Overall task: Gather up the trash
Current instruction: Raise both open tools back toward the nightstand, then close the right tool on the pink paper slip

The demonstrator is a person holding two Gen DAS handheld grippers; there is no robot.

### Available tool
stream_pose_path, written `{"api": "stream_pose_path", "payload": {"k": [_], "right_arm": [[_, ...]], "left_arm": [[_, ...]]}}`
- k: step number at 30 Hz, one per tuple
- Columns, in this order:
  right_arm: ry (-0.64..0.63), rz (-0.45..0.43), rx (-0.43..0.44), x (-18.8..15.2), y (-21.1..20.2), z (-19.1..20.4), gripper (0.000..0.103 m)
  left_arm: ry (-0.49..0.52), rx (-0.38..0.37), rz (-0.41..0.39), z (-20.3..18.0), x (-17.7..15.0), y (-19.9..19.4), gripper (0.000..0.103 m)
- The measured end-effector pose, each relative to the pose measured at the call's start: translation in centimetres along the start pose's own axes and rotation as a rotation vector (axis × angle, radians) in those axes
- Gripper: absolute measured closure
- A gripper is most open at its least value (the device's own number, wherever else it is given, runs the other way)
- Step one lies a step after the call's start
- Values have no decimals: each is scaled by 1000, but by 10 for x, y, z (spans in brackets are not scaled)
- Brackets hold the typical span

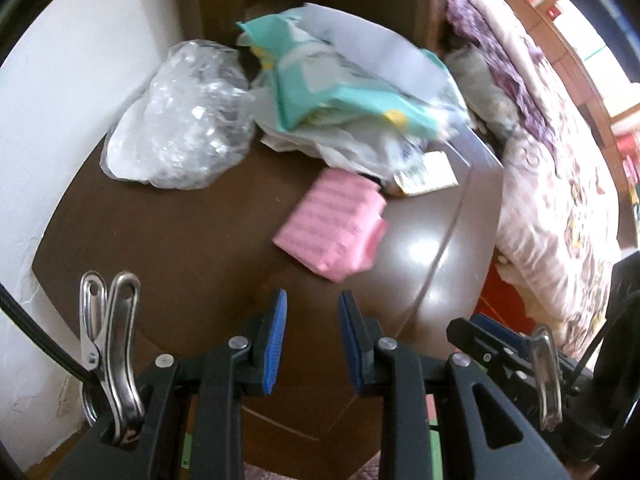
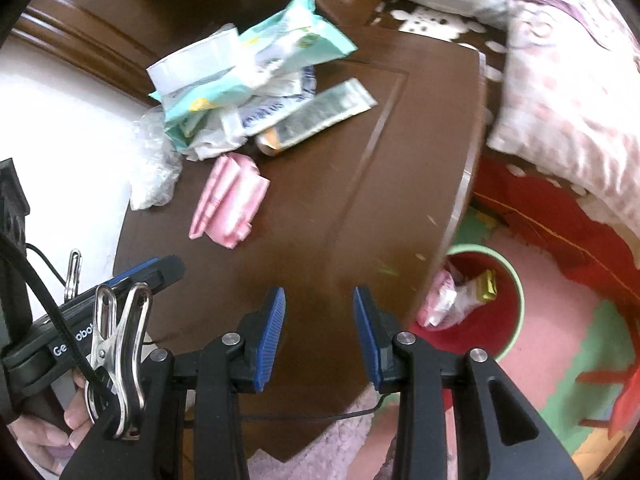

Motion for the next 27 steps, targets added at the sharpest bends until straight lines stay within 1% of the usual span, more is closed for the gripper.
{"api": "stream_pose_path", "payload": {"k": [5, 8, 10, 13, 18, 22, 27], "right_arm": [[0, 1, 17, 17, 14, 17, 66], [-3, 2, 20, 26, 23, 26, 66], [-6, 6, 26, 33, 29, 30, 66], [-11, 21, 30, 40, 40, 35, 66], [-6, 34, 21, 47, 52, 39, 66], [4, 41, 31, 51, 57, 42, 66], [-7, 49, 23, 57, 64, 42, 66]], "left_arm": [[-28, -15, 0, 11, 15, 12, 75], [-38, -37, 6, 16, 22, 19, 71], [-43, -56, 8, 16, 25, 24, 66], [-36, -74, 13, 16, 29, 32, 62], [-25, -71, 39, 18, 29, 44, 61], [-22, -68, 52, 21, 28, 52, 61], [-41, -89, 66, 27, 29, 55, 58]]}}
Point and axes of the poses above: each gripper's, at about its wrist camera, not at the fingertips, and y roughly the way its jaws point, z to its left, x to its top, the point moved 8 cm from there along y, roughly the way its jaws point, and after that the axes turned 9 degrees about -z, right-handed, at the moved point
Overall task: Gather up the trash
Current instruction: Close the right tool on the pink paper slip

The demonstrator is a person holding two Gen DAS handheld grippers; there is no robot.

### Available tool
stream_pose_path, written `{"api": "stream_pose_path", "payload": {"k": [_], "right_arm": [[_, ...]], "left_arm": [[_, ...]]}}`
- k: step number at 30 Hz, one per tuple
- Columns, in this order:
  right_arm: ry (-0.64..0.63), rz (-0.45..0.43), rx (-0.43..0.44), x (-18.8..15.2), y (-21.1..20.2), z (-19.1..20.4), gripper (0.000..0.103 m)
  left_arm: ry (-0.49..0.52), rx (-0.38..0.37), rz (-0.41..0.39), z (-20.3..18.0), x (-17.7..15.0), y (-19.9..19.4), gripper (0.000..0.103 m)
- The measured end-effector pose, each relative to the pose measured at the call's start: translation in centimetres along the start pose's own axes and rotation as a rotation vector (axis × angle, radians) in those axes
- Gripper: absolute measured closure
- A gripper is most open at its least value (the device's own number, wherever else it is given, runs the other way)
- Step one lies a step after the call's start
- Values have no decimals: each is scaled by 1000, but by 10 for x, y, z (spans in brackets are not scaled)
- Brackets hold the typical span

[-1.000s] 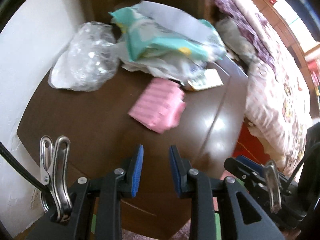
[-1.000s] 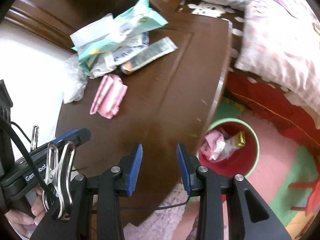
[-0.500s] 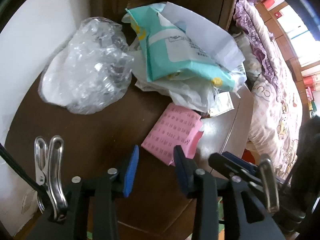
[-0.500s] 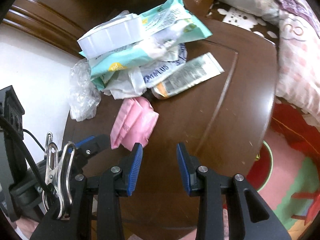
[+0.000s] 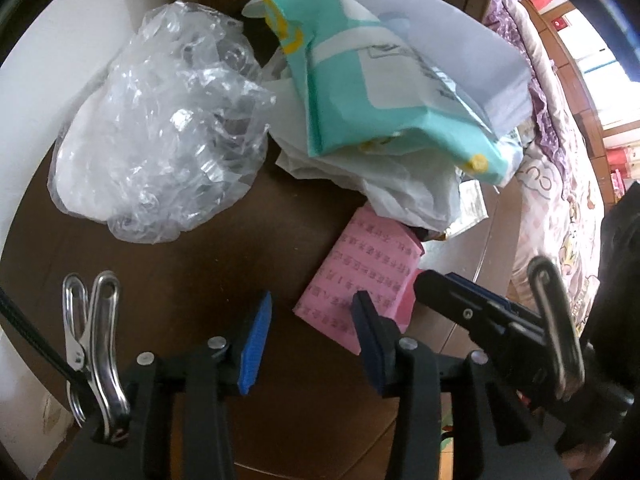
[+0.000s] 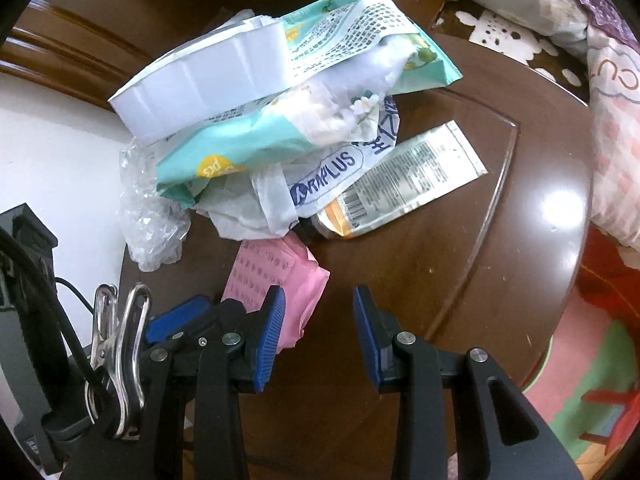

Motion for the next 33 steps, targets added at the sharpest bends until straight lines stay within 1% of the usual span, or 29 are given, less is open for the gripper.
{"api": "stream_pose_path", "payload": {"k": [5, 9, 11, 13, 15, 18, 20, 23, 25, 26, 27, 28, 31, 33], "right_arm": [[15, 4, 20, 5, 3, -1, 66], [15, 8, 46, 10, 4, 1, 67], [17, 28, 73, 11, 8, 4, 67], [8, 50, 76, 9, 12, 5, 67], [10, 44, 74, 9, 14, 5, 73], [1, 31, 62, 9, 15, 2, 83], [14, 29, 64, 7, 14, -1, 86], [65, 39, 81, 3, 14, -8, 91], [86, 36, 85, -1, 13, -12, 92], [88, 35, 83, -2, 12, -13, 92], [85, 36, 81, -3, 11, -14, 92], [79, 38, 79, -5, 10, -14, 93], [86, 55, 92, -17, 10, -16, 94], [85, 71, 103, -29, 9, -15, 94]], "left_arm": [[14, -34, 7, 2, -2, -2, 57], [21, -37, 13, 2, -5, -1, 57], [9, -43, 20, 0, -7, 0, 57], [0, -38, 24, 0, -9, 0, 59], [-28, -57, 41, 0, -12, 0, 59], [-96, -91, 70, 0, -20, -2, 59], [-131, -102, 66, 1, -23, -2, 59], [-134, -87, 61, -1, -22, -2, 59], [-138, -87, 57, -2, -19, -2, 59], [-149, -88, 48, 0, -18, -2, 60], [-155, -84, 43, 2, -17, -2, 64], [-163, -75, 36, 5, -15, -3, 71], [-182, -80, 39, 14, -14, -4, 74], [-166, -72, 40, 16, -14, -4, 77]]}}
Point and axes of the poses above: each gripper's, at about its wrist camera, not at the fingertips, and y roughly the way its jaws point, z to its left, x to its top, the point moved 8 cm from there along y, roughly the way its jaws point, and after that the axes turned 9 degrees about -z, right-handed, at the moved point
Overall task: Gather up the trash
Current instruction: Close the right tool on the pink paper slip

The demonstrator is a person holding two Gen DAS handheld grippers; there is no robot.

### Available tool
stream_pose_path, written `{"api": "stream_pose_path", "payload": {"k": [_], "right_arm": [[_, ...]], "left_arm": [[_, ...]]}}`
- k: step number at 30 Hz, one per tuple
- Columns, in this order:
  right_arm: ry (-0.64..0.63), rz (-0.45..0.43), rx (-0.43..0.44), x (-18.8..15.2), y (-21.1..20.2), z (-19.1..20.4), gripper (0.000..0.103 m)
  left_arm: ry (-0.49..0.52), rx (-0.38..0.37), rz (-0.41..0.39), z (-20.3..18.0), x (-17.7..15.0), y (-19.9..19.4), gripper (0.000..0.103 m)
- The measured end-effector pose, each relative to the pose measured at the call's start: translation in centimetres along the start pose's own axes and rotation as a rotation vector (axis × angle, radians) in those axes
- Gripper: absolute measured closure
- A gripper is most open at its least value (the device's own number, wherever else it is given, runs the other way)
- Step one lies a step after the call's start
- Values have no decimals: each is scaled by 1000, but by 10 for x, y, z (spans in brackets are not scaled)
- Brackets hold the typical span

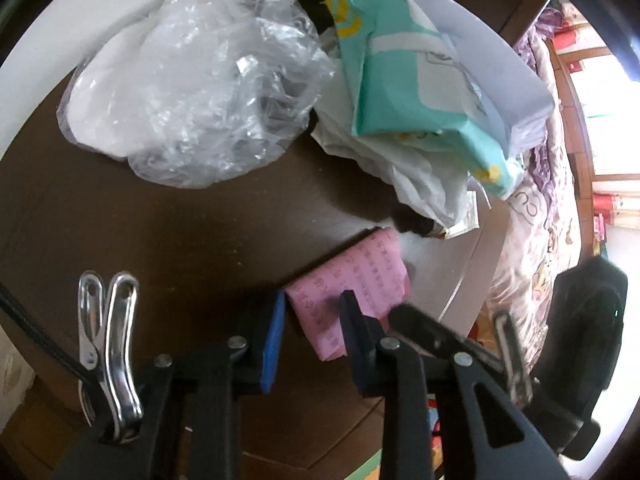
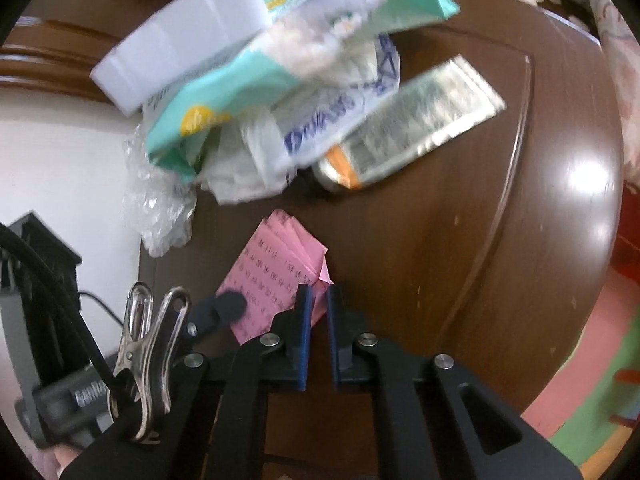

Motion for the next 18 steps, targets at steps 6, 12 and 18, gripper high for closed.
{"api": "stream_pose_path", "payload": {"k": [6, 12, 18], "right_arm": [[-37, 5, -21, -15, -5, -4, 89], [-5, -51, -19, 8, -16, -12, 76], [-13, -6, 38, 5, -8, -4, 72]], "left_arm": [[78, 25, 14, -4, 2, 1, 75], [89, 27, 24, -3, 0, 2, 70], [46, 36, 29, 7, 1, -6, 60]]}}
Point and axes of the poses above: each gripper's, at about its wrist camera, not at the fingertips, and y roughly the way its jaws point, z to its left, x to its top, the point moved 8 cm from there along y, roughly the way its jaws point, and after that the axes turned 9 degrees about -z, right-handed, at the moved point
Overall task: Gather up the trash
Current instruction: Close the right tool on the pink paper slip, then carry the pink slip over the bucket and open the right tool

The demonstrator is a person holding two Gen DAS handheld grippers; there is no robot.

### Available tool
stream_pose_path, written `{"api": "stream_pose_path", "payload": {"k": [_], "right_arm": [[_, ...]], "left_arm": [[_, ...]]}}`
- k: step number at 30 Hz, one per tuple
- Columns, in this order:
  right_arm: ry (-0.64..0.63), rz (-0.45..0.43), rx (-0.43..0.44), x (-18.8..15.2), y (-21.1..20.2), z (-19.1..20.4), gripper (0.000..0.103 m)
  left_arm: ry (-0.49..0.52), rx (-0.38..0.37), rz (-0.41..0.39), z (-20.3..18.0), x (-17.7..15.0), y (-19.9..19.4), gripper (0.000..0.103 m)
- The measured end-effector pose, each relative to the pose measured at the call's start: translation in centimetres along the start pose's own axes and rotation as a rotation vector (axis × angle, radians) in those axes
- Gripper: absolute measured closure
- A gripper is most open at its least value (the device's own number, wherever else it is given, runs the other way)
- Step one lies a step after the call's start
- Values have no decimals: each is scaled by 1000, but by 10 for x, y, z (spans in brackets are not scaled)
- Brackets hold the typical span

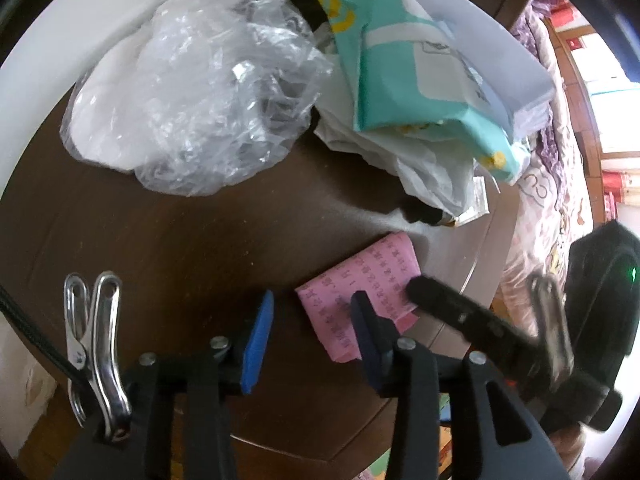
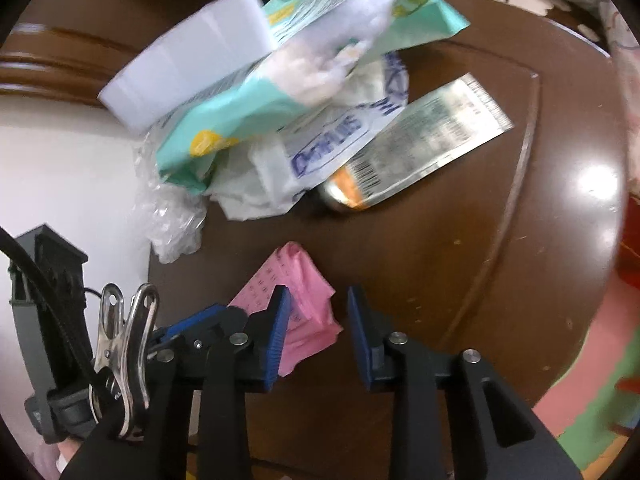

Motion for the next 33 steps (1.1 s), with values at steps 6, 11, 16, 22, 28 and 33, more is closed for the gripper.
{"api": "stream_pose_path", "payload": {"k": [6, 11, 16, 22, 28, 33], "right_arm": [[-83, 30, 15, -29, 14, 23, 81], [-75, 26, 10, -41, 13, 20, 84], [-35, 10, 16, -47, 10, 19, 84], [2, -11, 18, -58, 7, 15, 84], [27, -40, 9, -66, -19, -9, 84], [75, -74, -4, -76, -51, -35, 84]], "left_arm": [[-1, 11, 12, -4, -6, 1, 65], [32, -1, 14, -10, -15, 2, 73], [72, 3, 17, -22, -23, 1, 73], [130, 2, 23, -43, -37, -3, 74], [210, 2, 33, -74, -58, -5, 74], [280, -21, 53, -110, -84, -2, 74]]}}
Point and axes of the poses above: each gripper's, at about its wrist camera, not at the fingertips, and y roughly the way its jaws point, z to its left, x to its top, the point moved 8 cm from there along y, roughly the way its jaws point, and after that the axes turned 9 degrees about -z, right-handed, at the moved point
